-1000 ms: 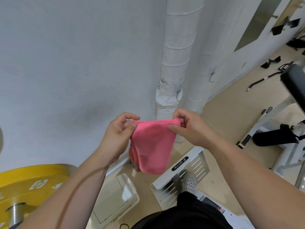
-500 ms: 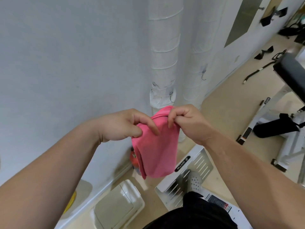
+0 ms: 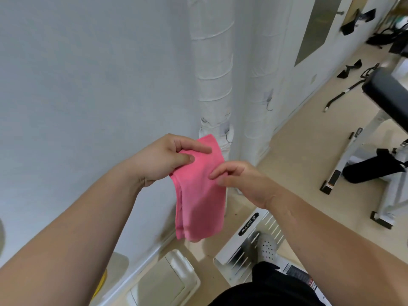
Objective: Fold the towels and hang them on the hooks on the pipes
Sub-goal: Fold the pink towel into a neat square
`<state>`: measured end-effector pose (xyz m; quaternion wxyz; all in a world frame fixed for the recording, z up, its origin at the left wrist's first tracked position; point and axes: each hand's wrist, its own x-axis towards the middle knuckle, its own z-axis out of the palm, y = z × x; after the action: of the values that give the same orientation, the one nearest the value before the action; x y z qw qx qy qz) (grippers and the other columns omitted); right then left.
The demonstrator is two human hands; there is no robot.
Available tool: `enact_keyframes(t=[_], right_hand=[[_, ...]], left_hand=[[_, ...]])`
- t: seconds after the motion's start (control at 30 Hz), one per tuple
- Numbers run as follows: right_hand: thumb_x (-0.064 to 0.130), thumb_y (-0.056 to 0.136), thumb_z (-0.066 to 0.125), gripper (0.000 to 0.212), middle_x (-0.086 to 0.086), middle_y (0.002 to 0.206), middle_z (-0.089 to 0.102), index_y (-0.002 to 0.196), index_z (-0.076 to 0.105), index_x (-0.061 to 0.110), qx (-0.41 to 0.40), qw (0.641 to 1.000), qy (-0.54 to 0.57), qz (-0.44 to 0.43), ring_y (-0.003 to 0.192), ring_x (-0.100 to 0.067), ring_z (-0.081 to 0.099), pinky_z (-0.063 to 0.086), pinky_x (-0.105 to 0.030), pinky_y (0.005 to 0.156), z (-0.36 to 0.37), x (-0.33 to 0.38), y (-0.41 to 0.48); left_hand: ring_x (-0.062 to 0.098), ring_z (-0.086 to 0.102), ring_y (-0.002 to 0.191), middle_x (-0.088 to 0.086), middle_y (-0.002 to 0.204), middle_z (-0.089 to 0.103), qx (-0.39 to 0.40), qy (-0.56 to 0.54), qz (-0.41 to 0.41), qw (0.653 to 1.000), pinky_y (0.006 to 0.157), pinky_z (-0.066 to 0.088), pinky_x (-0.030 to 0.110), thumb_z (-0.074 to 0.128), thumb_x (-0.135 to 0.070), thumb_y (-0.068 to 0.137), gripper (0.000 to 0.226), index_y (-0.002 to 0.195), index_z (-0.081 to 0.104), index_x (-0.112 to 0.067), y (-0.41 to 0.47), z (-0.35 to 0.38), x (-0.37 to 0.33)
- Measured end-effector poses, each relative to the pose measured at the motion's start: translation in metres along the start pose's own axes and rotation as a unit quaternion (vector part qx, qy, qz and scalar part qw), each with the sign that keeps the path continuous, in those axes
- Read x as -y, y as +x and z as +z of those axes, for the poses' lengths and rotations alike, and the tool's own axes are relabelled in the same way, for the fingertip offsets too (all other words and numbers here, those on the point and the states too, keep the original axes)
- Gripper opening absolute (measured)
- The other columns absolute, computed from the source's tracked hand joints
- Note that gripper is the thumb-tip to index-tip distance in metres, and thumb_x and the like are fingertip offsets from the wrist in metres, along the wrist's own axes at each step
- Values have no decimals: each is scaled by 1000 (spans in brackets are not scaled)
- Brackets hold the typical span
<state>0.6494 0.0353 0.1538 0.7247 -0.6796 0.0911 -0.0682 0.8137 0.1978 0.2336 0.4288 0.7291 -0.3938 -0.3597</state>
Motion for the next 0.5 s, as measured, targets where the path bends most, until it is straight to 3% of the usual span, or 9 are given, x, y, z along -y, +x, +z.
enact_keyframes(t=[0.13,0.23,0.33,0.43,0.5], right_hand=[[9,75,84,32,13,104,71,98,78,30,58,992,-107,31,102,-7,62,51,-32,97,16,-27,3],[6,73,83,42,23,106,70,99,76,39,62,982,-173,53,107,-4,63,52,-37,101,18,-42,4],[8,77,78,43,22,115,70,99,74,44,66,969,-228,70,110,0,62,51,-30,100,14,-47,1],[6,86,65,42,28,111,65,97,73,46,83,948,-292,94,102,12,58,44,-12,91,9,-48,-3],[3,90,57,42,21,108,68,93,77,39,66,949,-283,118,100,1,61,46,-17,89,6,-53,-3]], left_hand=[[8,68,104,-11,129,70,-60,-55,-10,997,86,52,27,50,13,95,51,117,76,-26,-7,-12,8],[2,67,94,-9,130,70,-131,-58,-16,990,75,53,20,49,12,95,53,120,73,-27,-16,-24,22],[-3,63,77,-8,122,70,-194,-54,-31,979,62,50,15,47,13,94,55,123,72,-26,-29,-30,43],[-5,60,68,-8,113,69,-240,-68,-51,967,59,49,13,47,12,94,55,119,73,-30,-43,-29,67],[-6,61,67,-9,110,68,-267,-87,-60,958,59,49,13,47,11,95,54,118,72,-30,-51,-28,81]])
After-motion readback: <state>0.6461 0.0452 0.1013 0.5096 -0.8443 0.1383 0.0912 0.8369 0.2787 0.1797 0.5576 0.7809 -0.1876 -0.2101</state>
